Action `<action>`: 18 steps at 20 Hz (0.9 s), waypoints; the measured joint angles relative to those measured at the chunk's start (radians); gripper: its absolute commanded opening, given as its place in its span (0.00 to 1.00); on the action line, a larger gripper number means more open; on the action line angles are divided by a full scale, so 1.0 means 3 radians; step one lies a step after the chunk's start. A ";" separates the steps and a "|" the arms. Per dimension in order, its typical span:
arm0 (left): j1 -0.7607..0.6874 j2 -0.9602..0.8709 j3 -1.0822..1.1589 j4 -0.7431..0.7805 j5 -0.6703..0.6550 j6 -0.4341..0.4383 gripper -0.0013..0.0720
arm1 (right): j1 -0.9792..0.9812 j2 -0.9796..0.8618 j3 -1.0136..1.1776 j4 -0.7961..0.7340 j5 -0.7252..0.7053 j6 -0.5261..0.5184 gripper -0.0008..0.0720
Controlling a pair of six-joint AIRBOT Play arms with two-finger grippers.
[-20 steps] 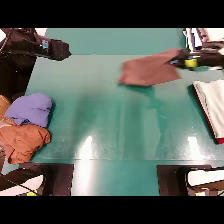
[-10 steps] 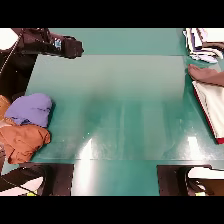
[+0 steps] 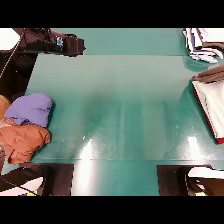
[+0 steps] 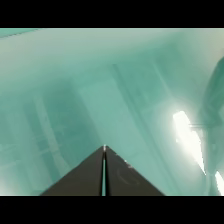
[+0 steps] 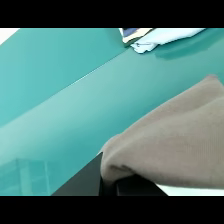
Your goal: Fold the shirts.
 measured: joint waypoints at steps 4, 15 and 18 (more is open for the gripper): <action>0.0000 0.0000 0.0000 0.0025 0.0006 0.0000 0.05 | -0.0114 0.0167 -0.0004 0.0018 0.0231 0.0047 0.03; 0.0000 0.0000 0.0000 0.0041 0.0009 0.0079 0.05 | -0.0927 0.0974 -0.1493 -0.1035 0.0514 0.0121 0.74; 0.0000 0.0000 0.0000 0.0041 0.0008 0.0088 0.05 | -0.1123 0.1082 -0.1762 -0.1035 0.0529 0.0130 0.74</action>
